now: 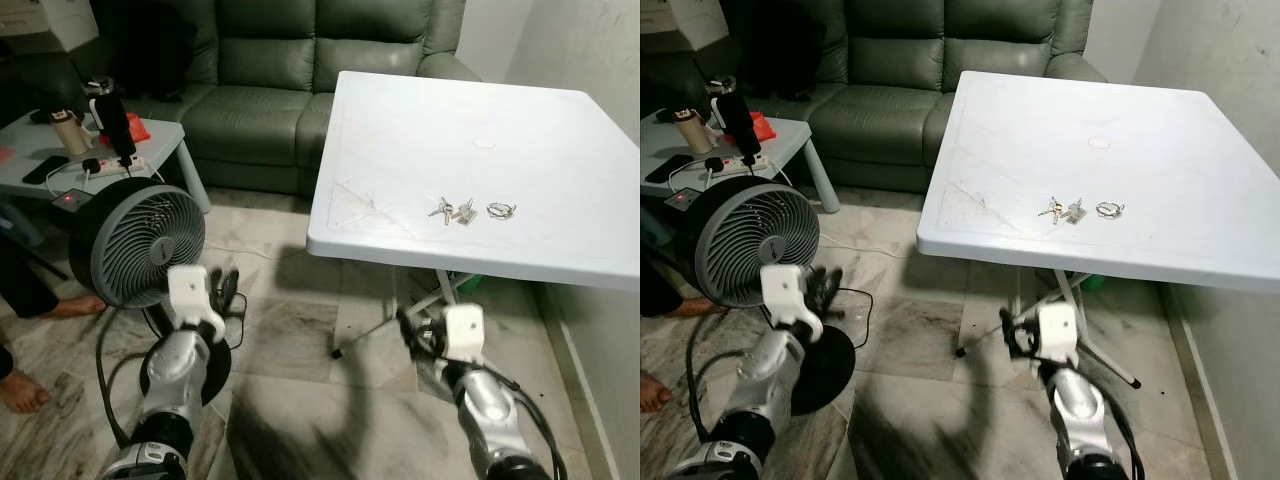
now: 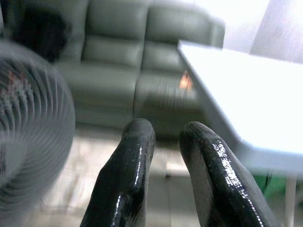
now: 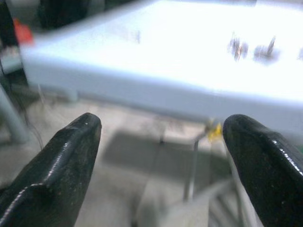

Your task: Hang keys on a hook

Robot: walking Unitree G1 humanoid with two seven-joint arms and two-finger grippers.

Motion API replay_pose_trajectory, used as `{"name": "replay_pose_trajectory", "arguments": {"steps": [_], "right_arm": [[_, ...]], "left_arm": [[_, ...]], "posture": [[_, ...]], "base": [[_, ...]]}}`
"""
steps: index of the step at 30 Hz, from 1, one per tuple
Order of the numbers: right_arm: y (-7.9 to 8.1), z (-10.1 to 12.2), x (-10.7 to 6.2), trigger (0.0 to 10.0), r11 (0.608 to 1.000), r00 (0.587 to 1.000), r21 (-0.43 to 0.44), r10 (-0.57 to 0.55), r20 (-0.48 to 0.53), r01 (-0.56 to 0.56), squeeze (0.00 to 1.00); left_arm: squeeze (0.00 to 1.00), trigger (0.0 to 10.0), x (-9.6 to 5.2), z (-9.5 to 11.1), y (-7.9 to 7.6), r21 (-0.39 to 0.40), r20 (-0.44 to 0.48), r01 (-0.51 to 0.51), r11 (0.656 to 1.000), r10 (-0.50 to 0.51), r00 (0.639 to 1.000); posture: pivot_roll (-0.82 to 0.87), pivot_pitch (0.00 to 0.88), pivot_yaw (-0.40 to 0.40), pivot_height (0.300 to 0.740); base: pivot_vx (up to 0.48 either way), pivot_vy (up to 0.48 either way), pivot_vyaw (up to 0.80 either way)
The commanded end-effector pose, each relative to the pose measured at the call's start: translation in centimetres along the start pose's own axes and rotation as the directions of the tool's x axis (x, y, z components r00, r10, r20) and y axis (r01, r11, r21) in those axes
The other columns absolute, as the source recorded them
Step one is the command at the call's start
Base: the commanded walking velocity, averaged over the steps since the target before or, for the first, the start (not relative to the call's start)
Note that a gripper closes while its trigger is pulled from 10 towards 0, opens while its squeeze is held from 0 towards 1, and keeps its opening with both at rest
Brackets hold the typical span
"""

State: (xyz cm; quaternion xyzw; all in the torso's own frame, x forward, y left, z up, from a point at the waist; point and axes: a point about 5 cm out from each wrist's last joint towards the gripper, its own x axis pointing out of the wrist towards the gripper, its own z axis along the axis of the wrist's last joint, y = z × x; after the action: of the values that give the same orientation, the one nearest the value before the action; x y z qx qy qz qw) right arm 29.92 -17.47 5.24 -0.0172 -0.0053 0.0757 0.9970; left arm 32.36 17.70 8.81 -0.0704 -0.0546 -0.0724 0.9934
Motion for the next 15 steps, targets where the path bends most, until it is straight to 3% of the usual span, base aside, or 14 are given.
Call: {"name": "replay_pose_trajectory", "arguments": {"steps": [1,4,7,15], "right_arm": [[0.2,0.7,0.0,10.0,1.000,0.999,-0.002,0.002,0.033,-0.002,0.00],[0.6,2.4,0.0,10.0,0.999,0.995,-0.044,0.027,0.096,-0.023,0.00],[1.1,4.0,0.0,10.0,0.999,0.987,0.006,0.038,0.156,-0.040,0.00],[2.1,5.8,-1.2,10.0,0.999,0.982,0.037,0.025,0.188,-0.032,0.00]], "left_arm": [[0.00,10.0,-0.3,0.4,-0.2,-0.009,0.013,0.015,1.000,-0.014,1.000],[0.00,10.0,-0.6,1.4,-0.5,-0.020,0.053,0.026,0.999,-0.025,0.998],[0.00,10.0,-1.1,2.3,-1.0,-0.030,0.087,0.050,0.998,-0.047,0.995],[0.00,10.0,-2.5,3.0,-1.4,-0.116,0.047,0.057,0.992,-0.052,0.998]], "posture": [[-0.09,0.000,-0.006,0.740],[-0.09,0.000,-0.006,0.740],[-0.09,0.000,-0.006,0.740],[-0.09,0.000,-0.006,0.740]], "base": [[0.000,0.000,0.00],[0.000,0.000,0.00],[0.000,0.000,0.00],[0.000,0.000,0.00]]}}
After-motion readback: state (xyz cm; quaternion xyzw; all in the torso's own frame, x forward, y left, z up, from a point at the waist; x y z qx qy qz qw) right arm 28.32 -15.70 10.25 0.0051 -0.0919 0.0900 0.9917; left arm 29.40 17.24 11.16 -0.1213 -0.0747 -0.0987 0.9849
